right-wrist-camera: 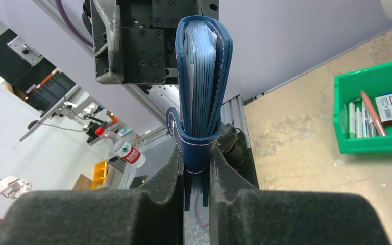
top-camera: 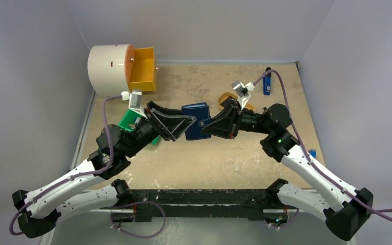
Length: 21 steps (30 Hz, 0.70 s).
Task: Put the credit cards into the card holder
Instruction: Close the card holder at the center of the board.
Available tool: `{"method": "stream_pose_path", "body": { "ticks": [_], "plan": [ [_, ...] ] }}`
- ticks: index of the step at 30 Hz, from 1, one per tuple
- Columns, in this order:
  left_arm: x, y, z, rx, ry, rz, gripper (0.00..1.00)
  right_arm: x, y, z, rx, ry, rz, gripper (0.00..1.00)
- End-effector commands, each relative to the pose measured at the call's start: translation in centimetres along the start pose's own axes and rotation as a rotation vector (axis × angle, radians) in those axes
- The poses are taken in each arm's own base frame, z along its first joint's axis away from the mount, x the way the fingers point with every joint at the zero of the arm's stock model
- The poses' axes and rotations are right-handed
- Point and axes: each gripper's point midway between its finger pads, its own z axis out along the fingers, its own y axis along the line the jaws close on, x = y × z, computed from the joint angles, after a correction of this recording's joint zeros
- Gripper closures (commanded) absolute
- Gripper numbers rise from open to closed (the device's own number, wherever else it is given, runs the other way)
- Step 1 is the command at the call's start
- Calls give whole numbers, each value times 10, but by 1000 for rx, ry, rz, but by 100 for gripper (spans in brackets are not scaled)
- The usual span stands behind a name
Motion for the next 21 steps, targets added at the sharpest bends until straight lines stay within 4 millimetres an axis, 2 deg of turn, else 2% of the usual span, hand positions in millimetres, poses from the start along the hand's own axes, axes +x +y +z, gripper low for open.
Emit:
{"method": "stream_pose_path", "body": {
  "ticks": [1,4,11,15,17,20,21],
  "plan": [
    [2,-5,4,27,12,19,40,-23,19,2,-27,-48,-70,100],
    [6,-3,5,26,24,20,47,-20,17,1,-24,-42,-55,100],
    [14,-1,-3,47,39,0,74,-14,15,2,-42,-34,-19,100],
    [12,1,-6,35,27,-1,99,-14,14,3,-44,-32,-27,100],
    [10,4,-7,23,10,-5,100,-13,16,3,-57,-23,-30,100],
    [9,10,-9,-4,-6,-3,100,-7,24,0,-100,9,-44,54],
    [8,14,-10,-22,-13,4,100,-5,28,-2,-115,24,-54,44]
  ]
}}
